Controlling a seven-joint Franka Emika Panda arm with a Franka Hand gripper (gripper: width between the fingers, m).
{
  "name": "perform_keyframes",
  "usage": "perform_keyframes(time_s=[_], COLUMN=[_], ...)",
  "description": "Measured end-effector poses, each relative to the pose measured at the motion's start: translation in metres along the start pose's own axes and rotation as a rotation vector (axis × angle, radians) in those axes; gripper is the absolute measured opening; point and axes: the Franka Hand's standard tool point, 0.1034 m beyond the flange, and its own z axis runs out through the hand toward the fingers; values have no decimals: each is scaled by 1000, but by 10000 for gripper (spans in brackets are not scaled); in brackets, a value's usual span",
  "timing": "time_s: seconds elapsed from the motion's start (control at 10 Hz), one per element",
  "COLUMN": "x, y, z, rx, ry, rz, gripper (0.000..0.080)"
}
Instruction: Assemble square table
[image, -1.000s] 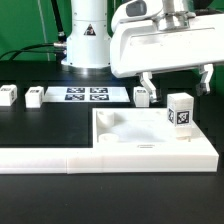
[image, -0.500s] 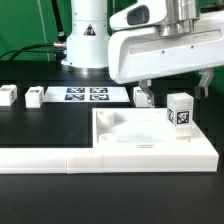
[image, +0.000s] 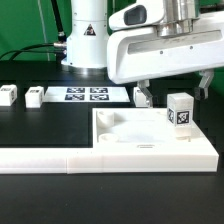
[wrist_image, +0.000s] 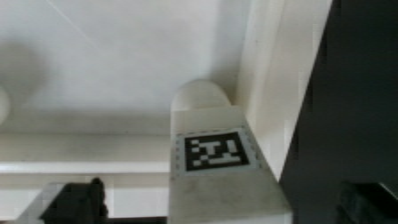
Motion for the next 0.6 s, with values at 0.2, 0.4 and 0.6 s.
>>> perform_keyframes(time_s=[0.2, 0.4, 0.6], x=[4, 0, 2], y=[0, -3, -3], z=[0, 2, 4], rx=[1, 17, 14], ry=[5, -89, -65], rz=[3, 2, 0], gripper=[649, 649, 649])
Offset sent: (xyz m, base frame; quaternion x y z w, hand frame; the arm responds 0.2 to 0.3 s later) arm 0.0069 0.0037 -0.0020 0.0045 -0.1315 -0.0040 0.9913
